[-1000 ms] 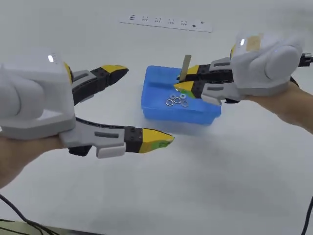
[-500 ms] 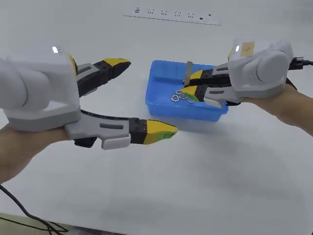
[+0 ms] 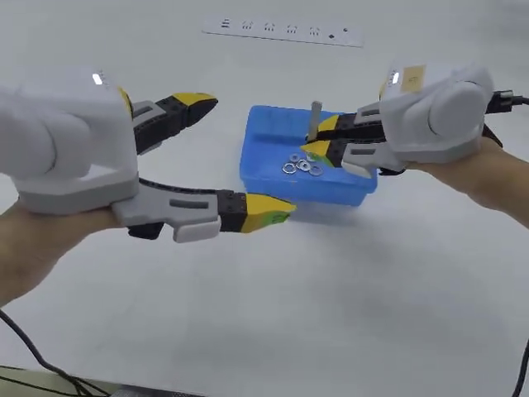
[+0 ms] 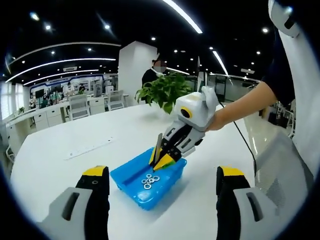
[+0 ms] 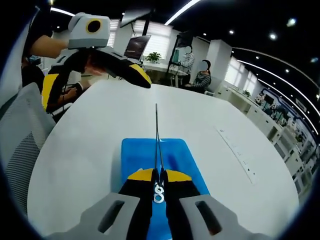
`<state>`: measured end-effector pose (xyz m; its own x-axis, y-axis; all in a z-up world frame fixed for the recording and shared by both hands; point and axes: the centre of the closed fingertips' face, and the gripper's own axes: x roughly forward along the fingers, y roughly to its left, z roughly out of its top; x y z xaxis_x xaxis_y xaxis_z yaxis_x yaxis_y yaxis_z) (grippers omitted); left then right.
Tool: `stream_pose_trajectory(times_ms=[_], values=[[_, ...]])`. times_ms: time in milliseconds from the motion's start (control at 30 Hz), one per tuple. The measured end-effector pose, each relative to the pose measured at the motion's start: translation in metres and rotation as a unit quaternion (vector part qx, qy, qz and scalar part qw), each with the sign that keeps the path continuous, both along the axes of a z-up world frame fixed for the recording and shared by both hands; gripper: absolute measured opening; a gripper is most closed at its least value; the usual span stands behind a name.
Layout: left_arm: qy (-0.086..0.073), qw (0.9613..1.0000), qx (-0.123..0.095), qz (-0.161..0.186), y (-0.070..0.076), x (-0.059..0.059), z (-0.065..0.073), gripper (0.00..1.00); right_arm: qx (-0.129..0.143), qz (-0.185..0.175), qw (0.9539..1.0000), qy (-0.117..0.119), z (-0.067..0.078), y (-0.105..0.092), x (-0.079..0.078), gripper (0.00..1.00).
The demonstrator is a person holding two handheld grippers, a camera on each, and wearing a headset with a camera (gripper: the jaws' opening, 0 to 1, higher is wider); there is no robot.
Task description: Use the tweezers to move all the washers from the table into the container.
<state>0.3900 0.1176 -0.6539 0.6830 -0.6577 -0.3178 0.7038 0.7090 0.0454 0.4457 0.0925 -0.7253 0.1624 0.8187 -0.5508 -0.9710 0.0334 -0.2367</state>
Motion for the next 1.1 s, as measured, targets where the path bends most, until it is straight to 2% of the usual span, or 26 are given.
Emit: stream_pose_trajectory(times_ms=[67,133,167,200,233,267,300,333,367,400,467,500,767,800,867,933,1000,1100], values=[[-0.022,0.9990,0.034,-0.017,-0.004,0.010,0.003,0.72,-0.005,0.001,1.0000,-0.008,0.002,-0.001,-0.002,0.08],[-0.023,0.9987,0.029,-0.034,-0.014,0.019,0.008,0.64,-0.009,0.003,0.9999,-0.013,0.004,-0.002,-0.005,0.08],[-0.026,0.9983,0.030,-0.043,-0.019,0.021,0.011,0.63,-0.011,0.005,0.9998,-0.017,0.006,-0.002,-0.007,0.08],[-0.036,0.9968,0.041,-0.058,-0.025,0.025,0.014,0.63,-0.016,0.012,0.9995,-0.025,0.007,-0.003,-0.010,0.08],[-0.039,0.9951,0.056,-0.071,-0.030,0.026,0.014,0.60,-0.019,0.017,0.9992,-0.031,0.008,-0.003,-0.013,0.08],[-0.039,0.9932,0.067,-0.087,-0.034,0.026,0.013,0.54,-0.021,0.021,0.9989,-0.035,0.010,-0.002,-0.015,0.08],[-0.041,0.9896,0.081,-0.112,-0.042,0.024,0.013,0.45,-0.022,0.022,0.9988,-0.037,0.011,-0.002,-0.017,0.08],[-0.042,0.9876,0.086,-0.124,-0.046,0.024,0.013,0.34,-0.023,0.025,0.9987,-0.039,0.012,-0.002,-0.019,0.08],[-0.038,0.9848,0.088,-0.145,-0.053,0.020,0.012,0.29,-0.024,0.027,0.9984,-0.042,0.012,-0.002,-0.021,0.08],[-0.039,0.9826,0.093,-0.156,-0.057,0.019,0.011,0.27,-0.026,0.030,0.9982,-0.045,0.013,-0.003,-0.022,0.08],[-0.044,0.9772,0.119,-0.170,-0.059,0.018,0.007,0.27,-0.029,0.035,0.9977,-0.051,0.014,-0.004,-0.024,0.08],[-0.043,0.9751,0.124,-0.179,-0.060,0.016,0.006,0.26,-0.030,0.037,0.9974,-0.053,0.015,-0.004,-0.025,0.08],[-0.043,0.9715,0.122,-0.198,-0.062,0.003,0.009,0.09,-0.034,0.059,0.9953,-0.069,0.021,-0.005,-0.037,0.08],[-0.056,0.9695,0.132,-0.199,-0.060,0.002,0.009,0.08,-0.037,0.062,0.9948,-0.072,0.021,-0.004,-0.039,0.08],[-0.056,0.9671,0.135,-0.208,-0.059,-0.005,0.009,0.08,-0.040,0.067,0.9941,-0.076,0.022,-0.005,-0.042,0.08],[-0.073,0.9643,0.143,-0.211,-0.059,-0.007,0.012,0.07,-0.037,0.067,0.9941,-0.077,0.025,-0.006,-0.044,0.08],[-0.082,0.9621,0.143,-0.218,-0.059,-0.013,0.016,0.07,-0.033,0.070,0.9940,-0.078,0.030,-0.008,-0.047,0.08],[-0.094,0.9609,0.137,-0.221,-0.058,-0.022,0.023,0.06,-0.028,0.074,0.9935,-0.082,0.037,-0.010,-0.053,0.08]])
